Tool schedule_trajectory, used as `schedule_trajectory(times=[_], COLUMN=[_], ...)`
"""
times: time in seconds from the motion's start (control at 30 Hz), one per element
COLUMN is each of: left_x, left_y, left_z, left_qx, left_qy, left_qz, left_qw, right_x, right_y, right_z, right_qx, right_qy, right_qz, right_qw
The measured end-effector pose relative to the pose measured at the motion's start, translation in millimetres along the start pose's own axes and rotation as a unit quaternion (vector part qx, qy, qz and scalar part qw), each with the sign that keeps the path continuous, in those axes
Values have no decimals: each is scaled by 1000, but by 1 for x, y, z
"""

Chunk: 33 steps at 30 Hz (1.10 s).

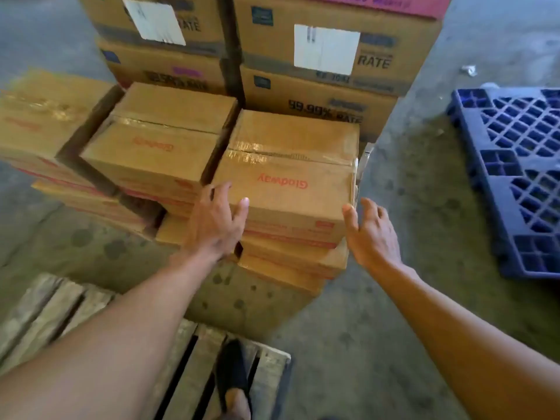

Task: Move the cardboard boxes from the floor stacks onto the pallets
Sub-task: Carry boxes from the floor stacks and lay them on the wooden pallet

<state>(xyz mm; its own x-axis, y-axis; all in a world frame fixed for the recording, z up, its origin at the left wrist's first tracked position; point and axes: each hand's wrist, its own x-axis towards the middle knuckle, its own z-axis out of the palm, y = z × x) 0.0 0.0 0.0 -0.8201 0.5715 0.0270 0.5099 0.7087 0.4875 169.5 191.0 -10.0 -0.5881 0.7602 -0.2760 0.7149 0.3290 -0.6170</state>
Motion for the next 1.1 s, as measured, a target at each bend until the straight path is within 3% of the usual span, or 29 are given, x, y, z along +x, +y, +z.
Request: schedule_trajectory(times=[0.2, 0.33, 0.4, 0.5, 0.63, 0.9, 1.1], left_x=[59, 77, 81, 90, 97, 58, -2], left_y=[-57, -86, -101, -116, -124, -103, -55], left_z=[51, 74, 83, 87, 96, 62, 9], left_qx=[-2, -100, -219, -398, -456, -453, -436], left_qy=[19, -22, -36, -84, -152, -111, -59], left_qz=[-101, -147, -177, -248, -245, -210, -199], left_qw=[995, 984, 959, 879, 842, 859, 876], right_x=[45, 62, 66, 69, 76, 41, -15], right_y=[9, 26, 35, 44, 46, 45, 32], right_z=[64, 88, 93, 97, 100, 75, 12], right_qx=[78, 183, 246, 321, 357, 422, 426], right_qy=[48, 95, 112, 100, 69, 82, 61], right_qz=[84, 154, 179, 181, 173, 172, 134], right_qw=[992, 966, 946, 924, 915, 886, 893])
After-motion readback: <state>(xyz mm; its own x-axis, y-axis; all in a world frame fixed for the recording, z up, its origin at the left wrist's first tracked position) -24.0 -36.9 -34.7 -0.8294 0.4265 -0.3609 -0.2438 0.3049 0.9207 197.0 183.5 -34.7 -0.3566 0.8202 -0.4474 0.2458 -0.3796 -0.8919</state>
